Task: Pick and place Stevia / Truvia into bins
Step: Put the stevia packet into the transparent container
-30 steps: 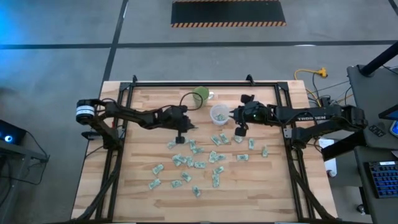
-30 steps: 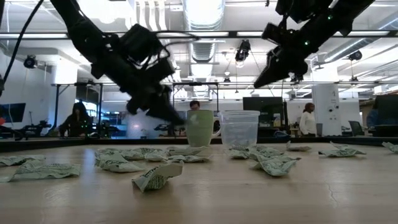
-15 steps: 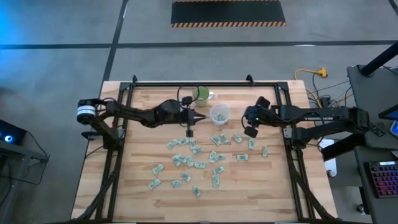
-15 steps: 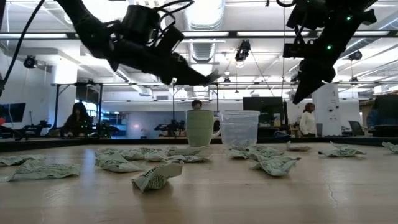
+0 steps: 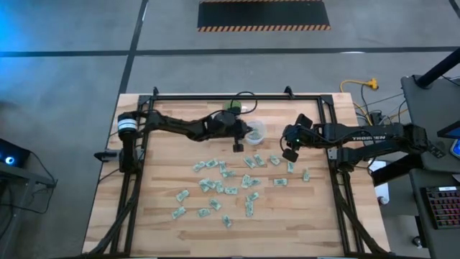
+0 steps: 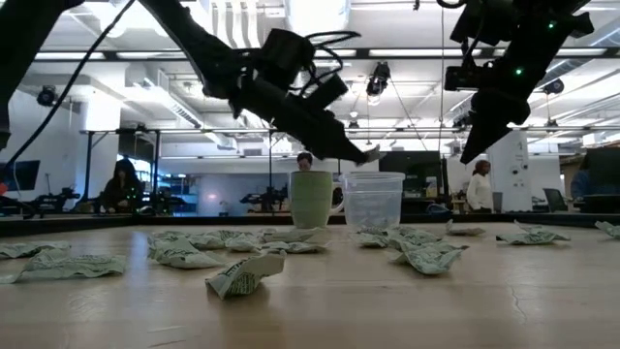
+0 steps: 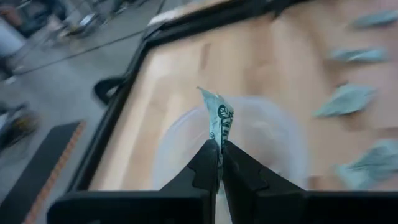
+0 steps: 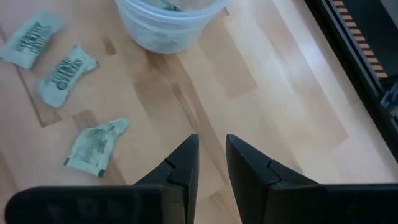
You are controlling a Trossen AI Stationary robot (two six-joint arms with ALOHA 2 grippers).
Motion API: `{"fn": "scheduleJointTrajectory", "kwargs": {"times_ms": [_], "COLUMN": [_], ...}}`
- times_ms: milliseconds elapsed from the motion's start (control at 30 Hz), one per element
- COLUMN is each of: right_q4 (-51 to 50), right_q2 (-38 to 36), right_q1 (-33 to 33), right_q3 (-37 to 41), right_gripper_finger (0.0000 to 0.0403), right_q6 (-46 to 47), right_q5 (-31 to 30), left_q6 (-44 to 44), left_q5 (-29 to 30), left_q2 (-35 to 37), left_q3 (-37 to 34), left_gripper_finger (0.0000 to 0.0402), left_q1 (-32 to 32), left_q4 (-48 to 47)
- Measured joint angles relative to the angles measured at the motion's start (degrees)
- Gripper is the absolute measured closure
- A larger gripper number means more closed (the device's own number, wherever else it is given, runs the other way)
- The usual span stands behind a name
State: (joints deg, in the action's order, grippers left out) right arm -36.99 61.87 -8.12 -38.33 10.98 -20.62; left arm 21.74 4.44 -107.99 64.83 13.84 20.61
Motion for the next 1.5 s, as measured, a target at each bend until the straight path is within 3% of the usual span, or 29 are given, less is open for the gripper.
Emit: {"fn": "scheduleJointTrajectory", "kwargs": {"times_ms": [167, 467, 733, 900, 1167, 1500], "right_q4": [0.1, 1.0, 14.2, 22.8, 34.6, 40.2], "right_q2": [0.0, 0.0, 0.0, 0.1, 0.2, 0.2], "right_q1": [0.1, 0.1, 0.8, 1.0, 1.0, 1.0], "right_q3": [0.1, 1.2, 9.1, 13.9, 20.0, 23.3], "right_gripper_finger": [0.0333, 0.0337, 0.0328, 0.0323, 0.0327, 0.0282], "right_q6": [-0.8, 3.6, 1.2, -0.8, -2.2, -0.7], "right_q5": [0.0, 0.8, 21.0, 23.1, 23.0, 17.7], "left_q6": [1.3, 1.5, 1.1, 1.0, -2.1, -6.4], "left_q5": [1.8, 1.5, 1.4, 1.4, 1.2, 1.5], "left_q2": [0.1, 0.6, 10.1, 18.6, 34.4, 51.1], "left_q3": [0.1, -0.2, -1.6, -5.0, -18.4, -36.6], "left_gripper_finger": [0.0377, 0.0275, 0.0244, 0.0243, 0.0243, 0.0243], "left_q1": [0.0, 0.0, -2.4, -6.1, -12.8, -15.9], "left_q4": [-0.2, -1.6, -18.1, -24.9, -28.0, -17.7]}}
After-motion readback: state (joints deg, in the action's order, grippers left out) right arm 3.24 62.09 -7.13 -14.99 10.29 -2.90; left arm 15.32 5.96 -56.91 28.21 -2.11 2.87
